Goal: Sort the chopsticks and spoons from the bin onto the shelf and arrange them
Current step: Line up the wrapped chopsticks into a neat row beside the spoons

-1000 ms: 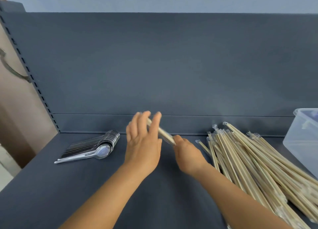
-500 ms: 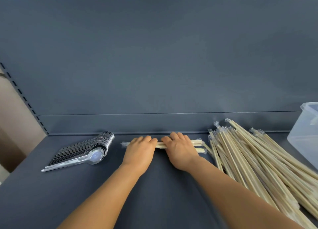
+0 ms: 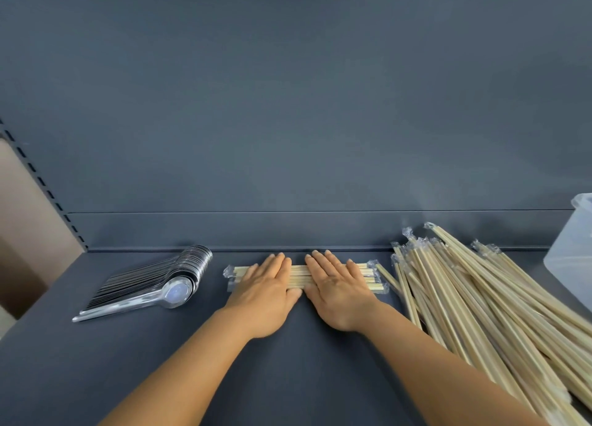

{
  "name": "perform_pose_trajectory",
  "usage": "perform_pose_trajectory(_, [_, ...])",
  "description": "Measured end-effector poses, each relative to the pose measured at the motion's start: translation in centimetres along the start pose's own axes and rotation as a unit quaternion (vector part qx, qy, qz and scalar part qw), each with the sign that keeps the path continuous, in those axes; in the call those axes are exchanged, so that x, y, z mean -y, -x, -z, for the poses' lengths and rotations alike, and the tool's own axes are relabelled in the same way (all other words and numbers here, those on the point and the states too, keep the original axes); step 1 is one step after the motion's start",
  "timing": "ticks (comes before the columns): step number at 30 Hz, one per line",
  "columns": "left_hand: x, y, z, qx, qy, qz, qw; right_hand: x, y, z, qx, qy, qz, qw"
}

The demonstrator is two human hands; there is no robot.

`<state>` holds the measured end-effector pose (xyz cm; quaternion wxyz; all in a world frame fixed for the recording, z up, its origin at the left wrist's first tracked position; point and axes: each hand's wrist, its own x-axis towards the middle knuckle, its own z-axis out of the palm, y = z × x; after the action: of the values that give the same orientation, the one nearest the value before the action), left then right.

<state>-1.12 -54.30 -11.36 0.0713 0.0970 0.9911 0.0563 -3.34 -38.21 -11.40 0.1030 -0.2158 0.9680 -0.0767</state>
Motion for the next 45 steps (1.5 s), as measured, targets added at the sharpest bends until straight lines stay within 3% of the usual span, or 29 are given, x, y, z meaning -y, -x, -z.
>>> perform_pose_trajectory(14, [0.1, -0.5, -0.8, -0.024, 0.043, 0.040, 0.998, 0.1, 0.9, -0.2, -0.021, -0.030, -0.044, 0.998])
perform_pose_trajectory(18, [-0.2, 0.7, -0.9, -0.046, 0.027, 0.114, 0.992, -0.7, 2.1, -0.3, -0.027, -0.014, -0.125, 0.992])
perform_pose_trajectory(21, [-0.3, 0.9, -1.0, -0.027, 0.053, 0.160, 0.985, -1.0, 2.4, -0.5, -0.023, -0.037, -0.139, 0.989])
perform_pose_trajectory(32, [0.0, -0.2, -1.0, -0.060, 0.084, 0.142, 0.985, -1.5, 1.1, -0.6, -0.049, -0.055, -0.123, 0.990])
perform_pose_trajectory(40, [-0.1, -0.3, -0.6, -0.048, 0.044, 0.143, 0.988, -1.3, 1.4, -0.3, -0.052, -0.047, -0.121, 0.990])
perform_pose_trajectory(45, [-3.0, 1.2, 0.4, -0.082, 0.068, 0.065, 0.992, -0.3, 3.9, 0.5, -0.099, -0.043, -0.101, 0.989])
